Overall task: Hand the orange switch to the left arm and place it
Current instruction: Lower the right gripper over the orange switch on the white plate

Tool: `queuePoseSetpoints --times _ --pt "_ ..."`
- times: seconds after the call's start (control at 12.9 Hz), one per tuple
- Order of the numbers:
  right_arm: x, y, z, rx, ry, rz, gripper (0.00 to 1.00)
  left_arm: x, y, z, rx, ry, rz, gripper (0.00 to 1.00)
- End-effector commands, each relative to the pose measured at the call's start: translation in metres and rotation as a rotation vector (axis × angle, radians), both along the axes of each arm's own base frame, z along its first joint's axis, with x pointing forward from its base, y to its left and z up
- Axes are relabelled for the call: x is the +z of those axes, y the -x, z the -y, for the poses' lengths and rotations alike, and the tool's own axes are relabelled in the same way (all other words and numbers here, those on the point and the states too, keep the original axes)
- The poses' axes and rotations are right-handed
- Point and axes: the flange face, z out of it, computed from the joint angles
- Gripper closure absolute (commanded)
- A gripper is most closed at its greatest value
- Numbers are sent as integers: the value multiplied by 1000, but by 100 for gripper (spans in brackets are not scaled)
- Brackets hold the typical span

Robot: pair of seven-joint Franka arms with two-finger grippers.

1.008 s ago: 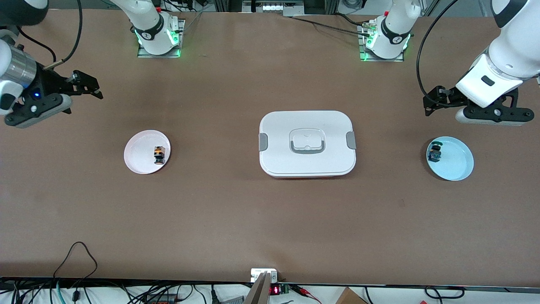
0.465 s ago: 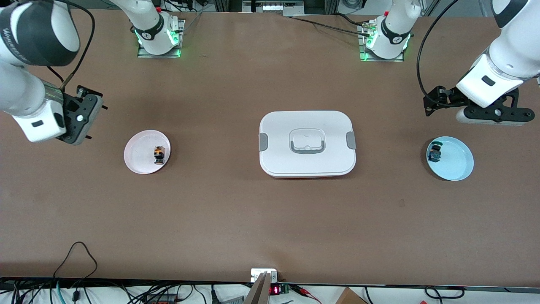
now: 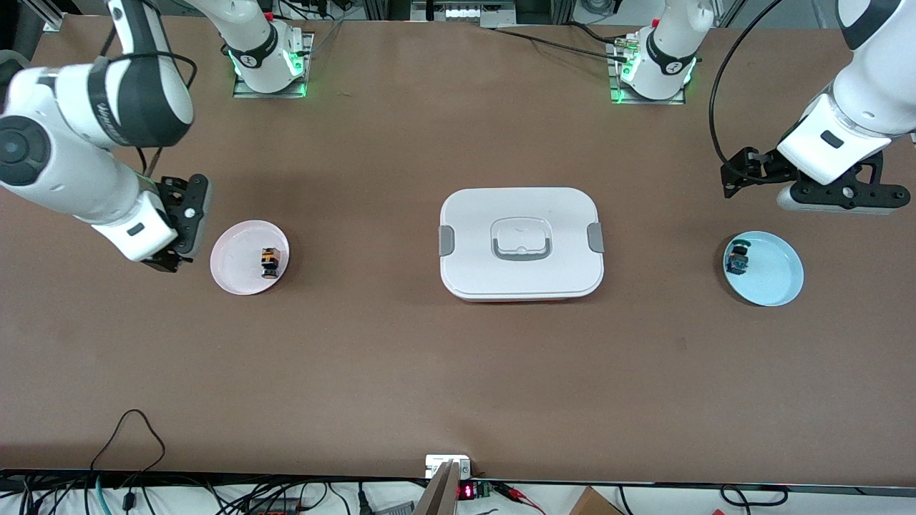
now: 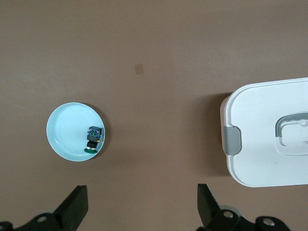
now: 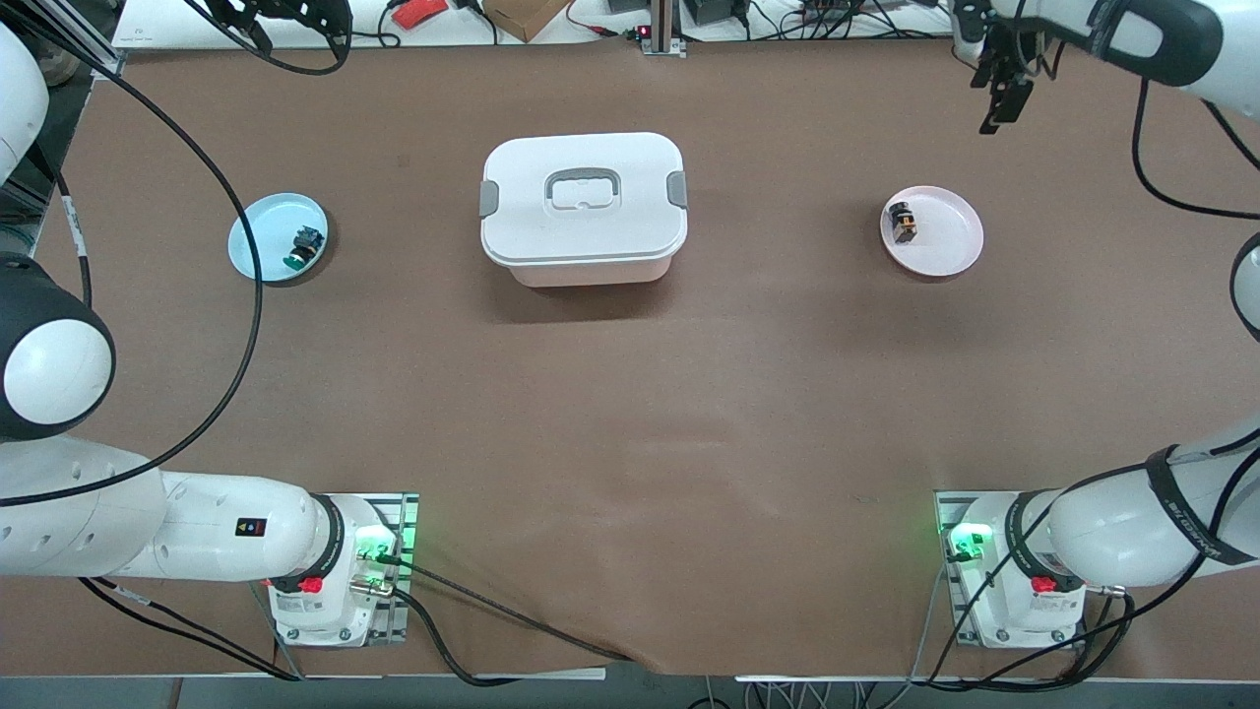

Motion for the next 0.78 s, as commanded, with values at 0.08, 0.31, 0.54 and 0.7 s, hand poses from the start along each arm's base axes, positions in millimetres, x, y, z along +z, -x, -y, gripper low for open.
queuePoseSetpoints --times 0.08,0.31,0.54,0.7 --pt "-69 20 -5 70 -6 62 0 6 -4 0 3 10 0 0" --pt "-135 20 -5 136 -17 80 0 6 -3 1 2 10 0 0" --pt "-169 25 -5 205 -24 110 0 6 -3 3 7 10 0 0" --pt "-178 29 -5 212 -26 113 0 6 -3 3 7 10 -2 0"
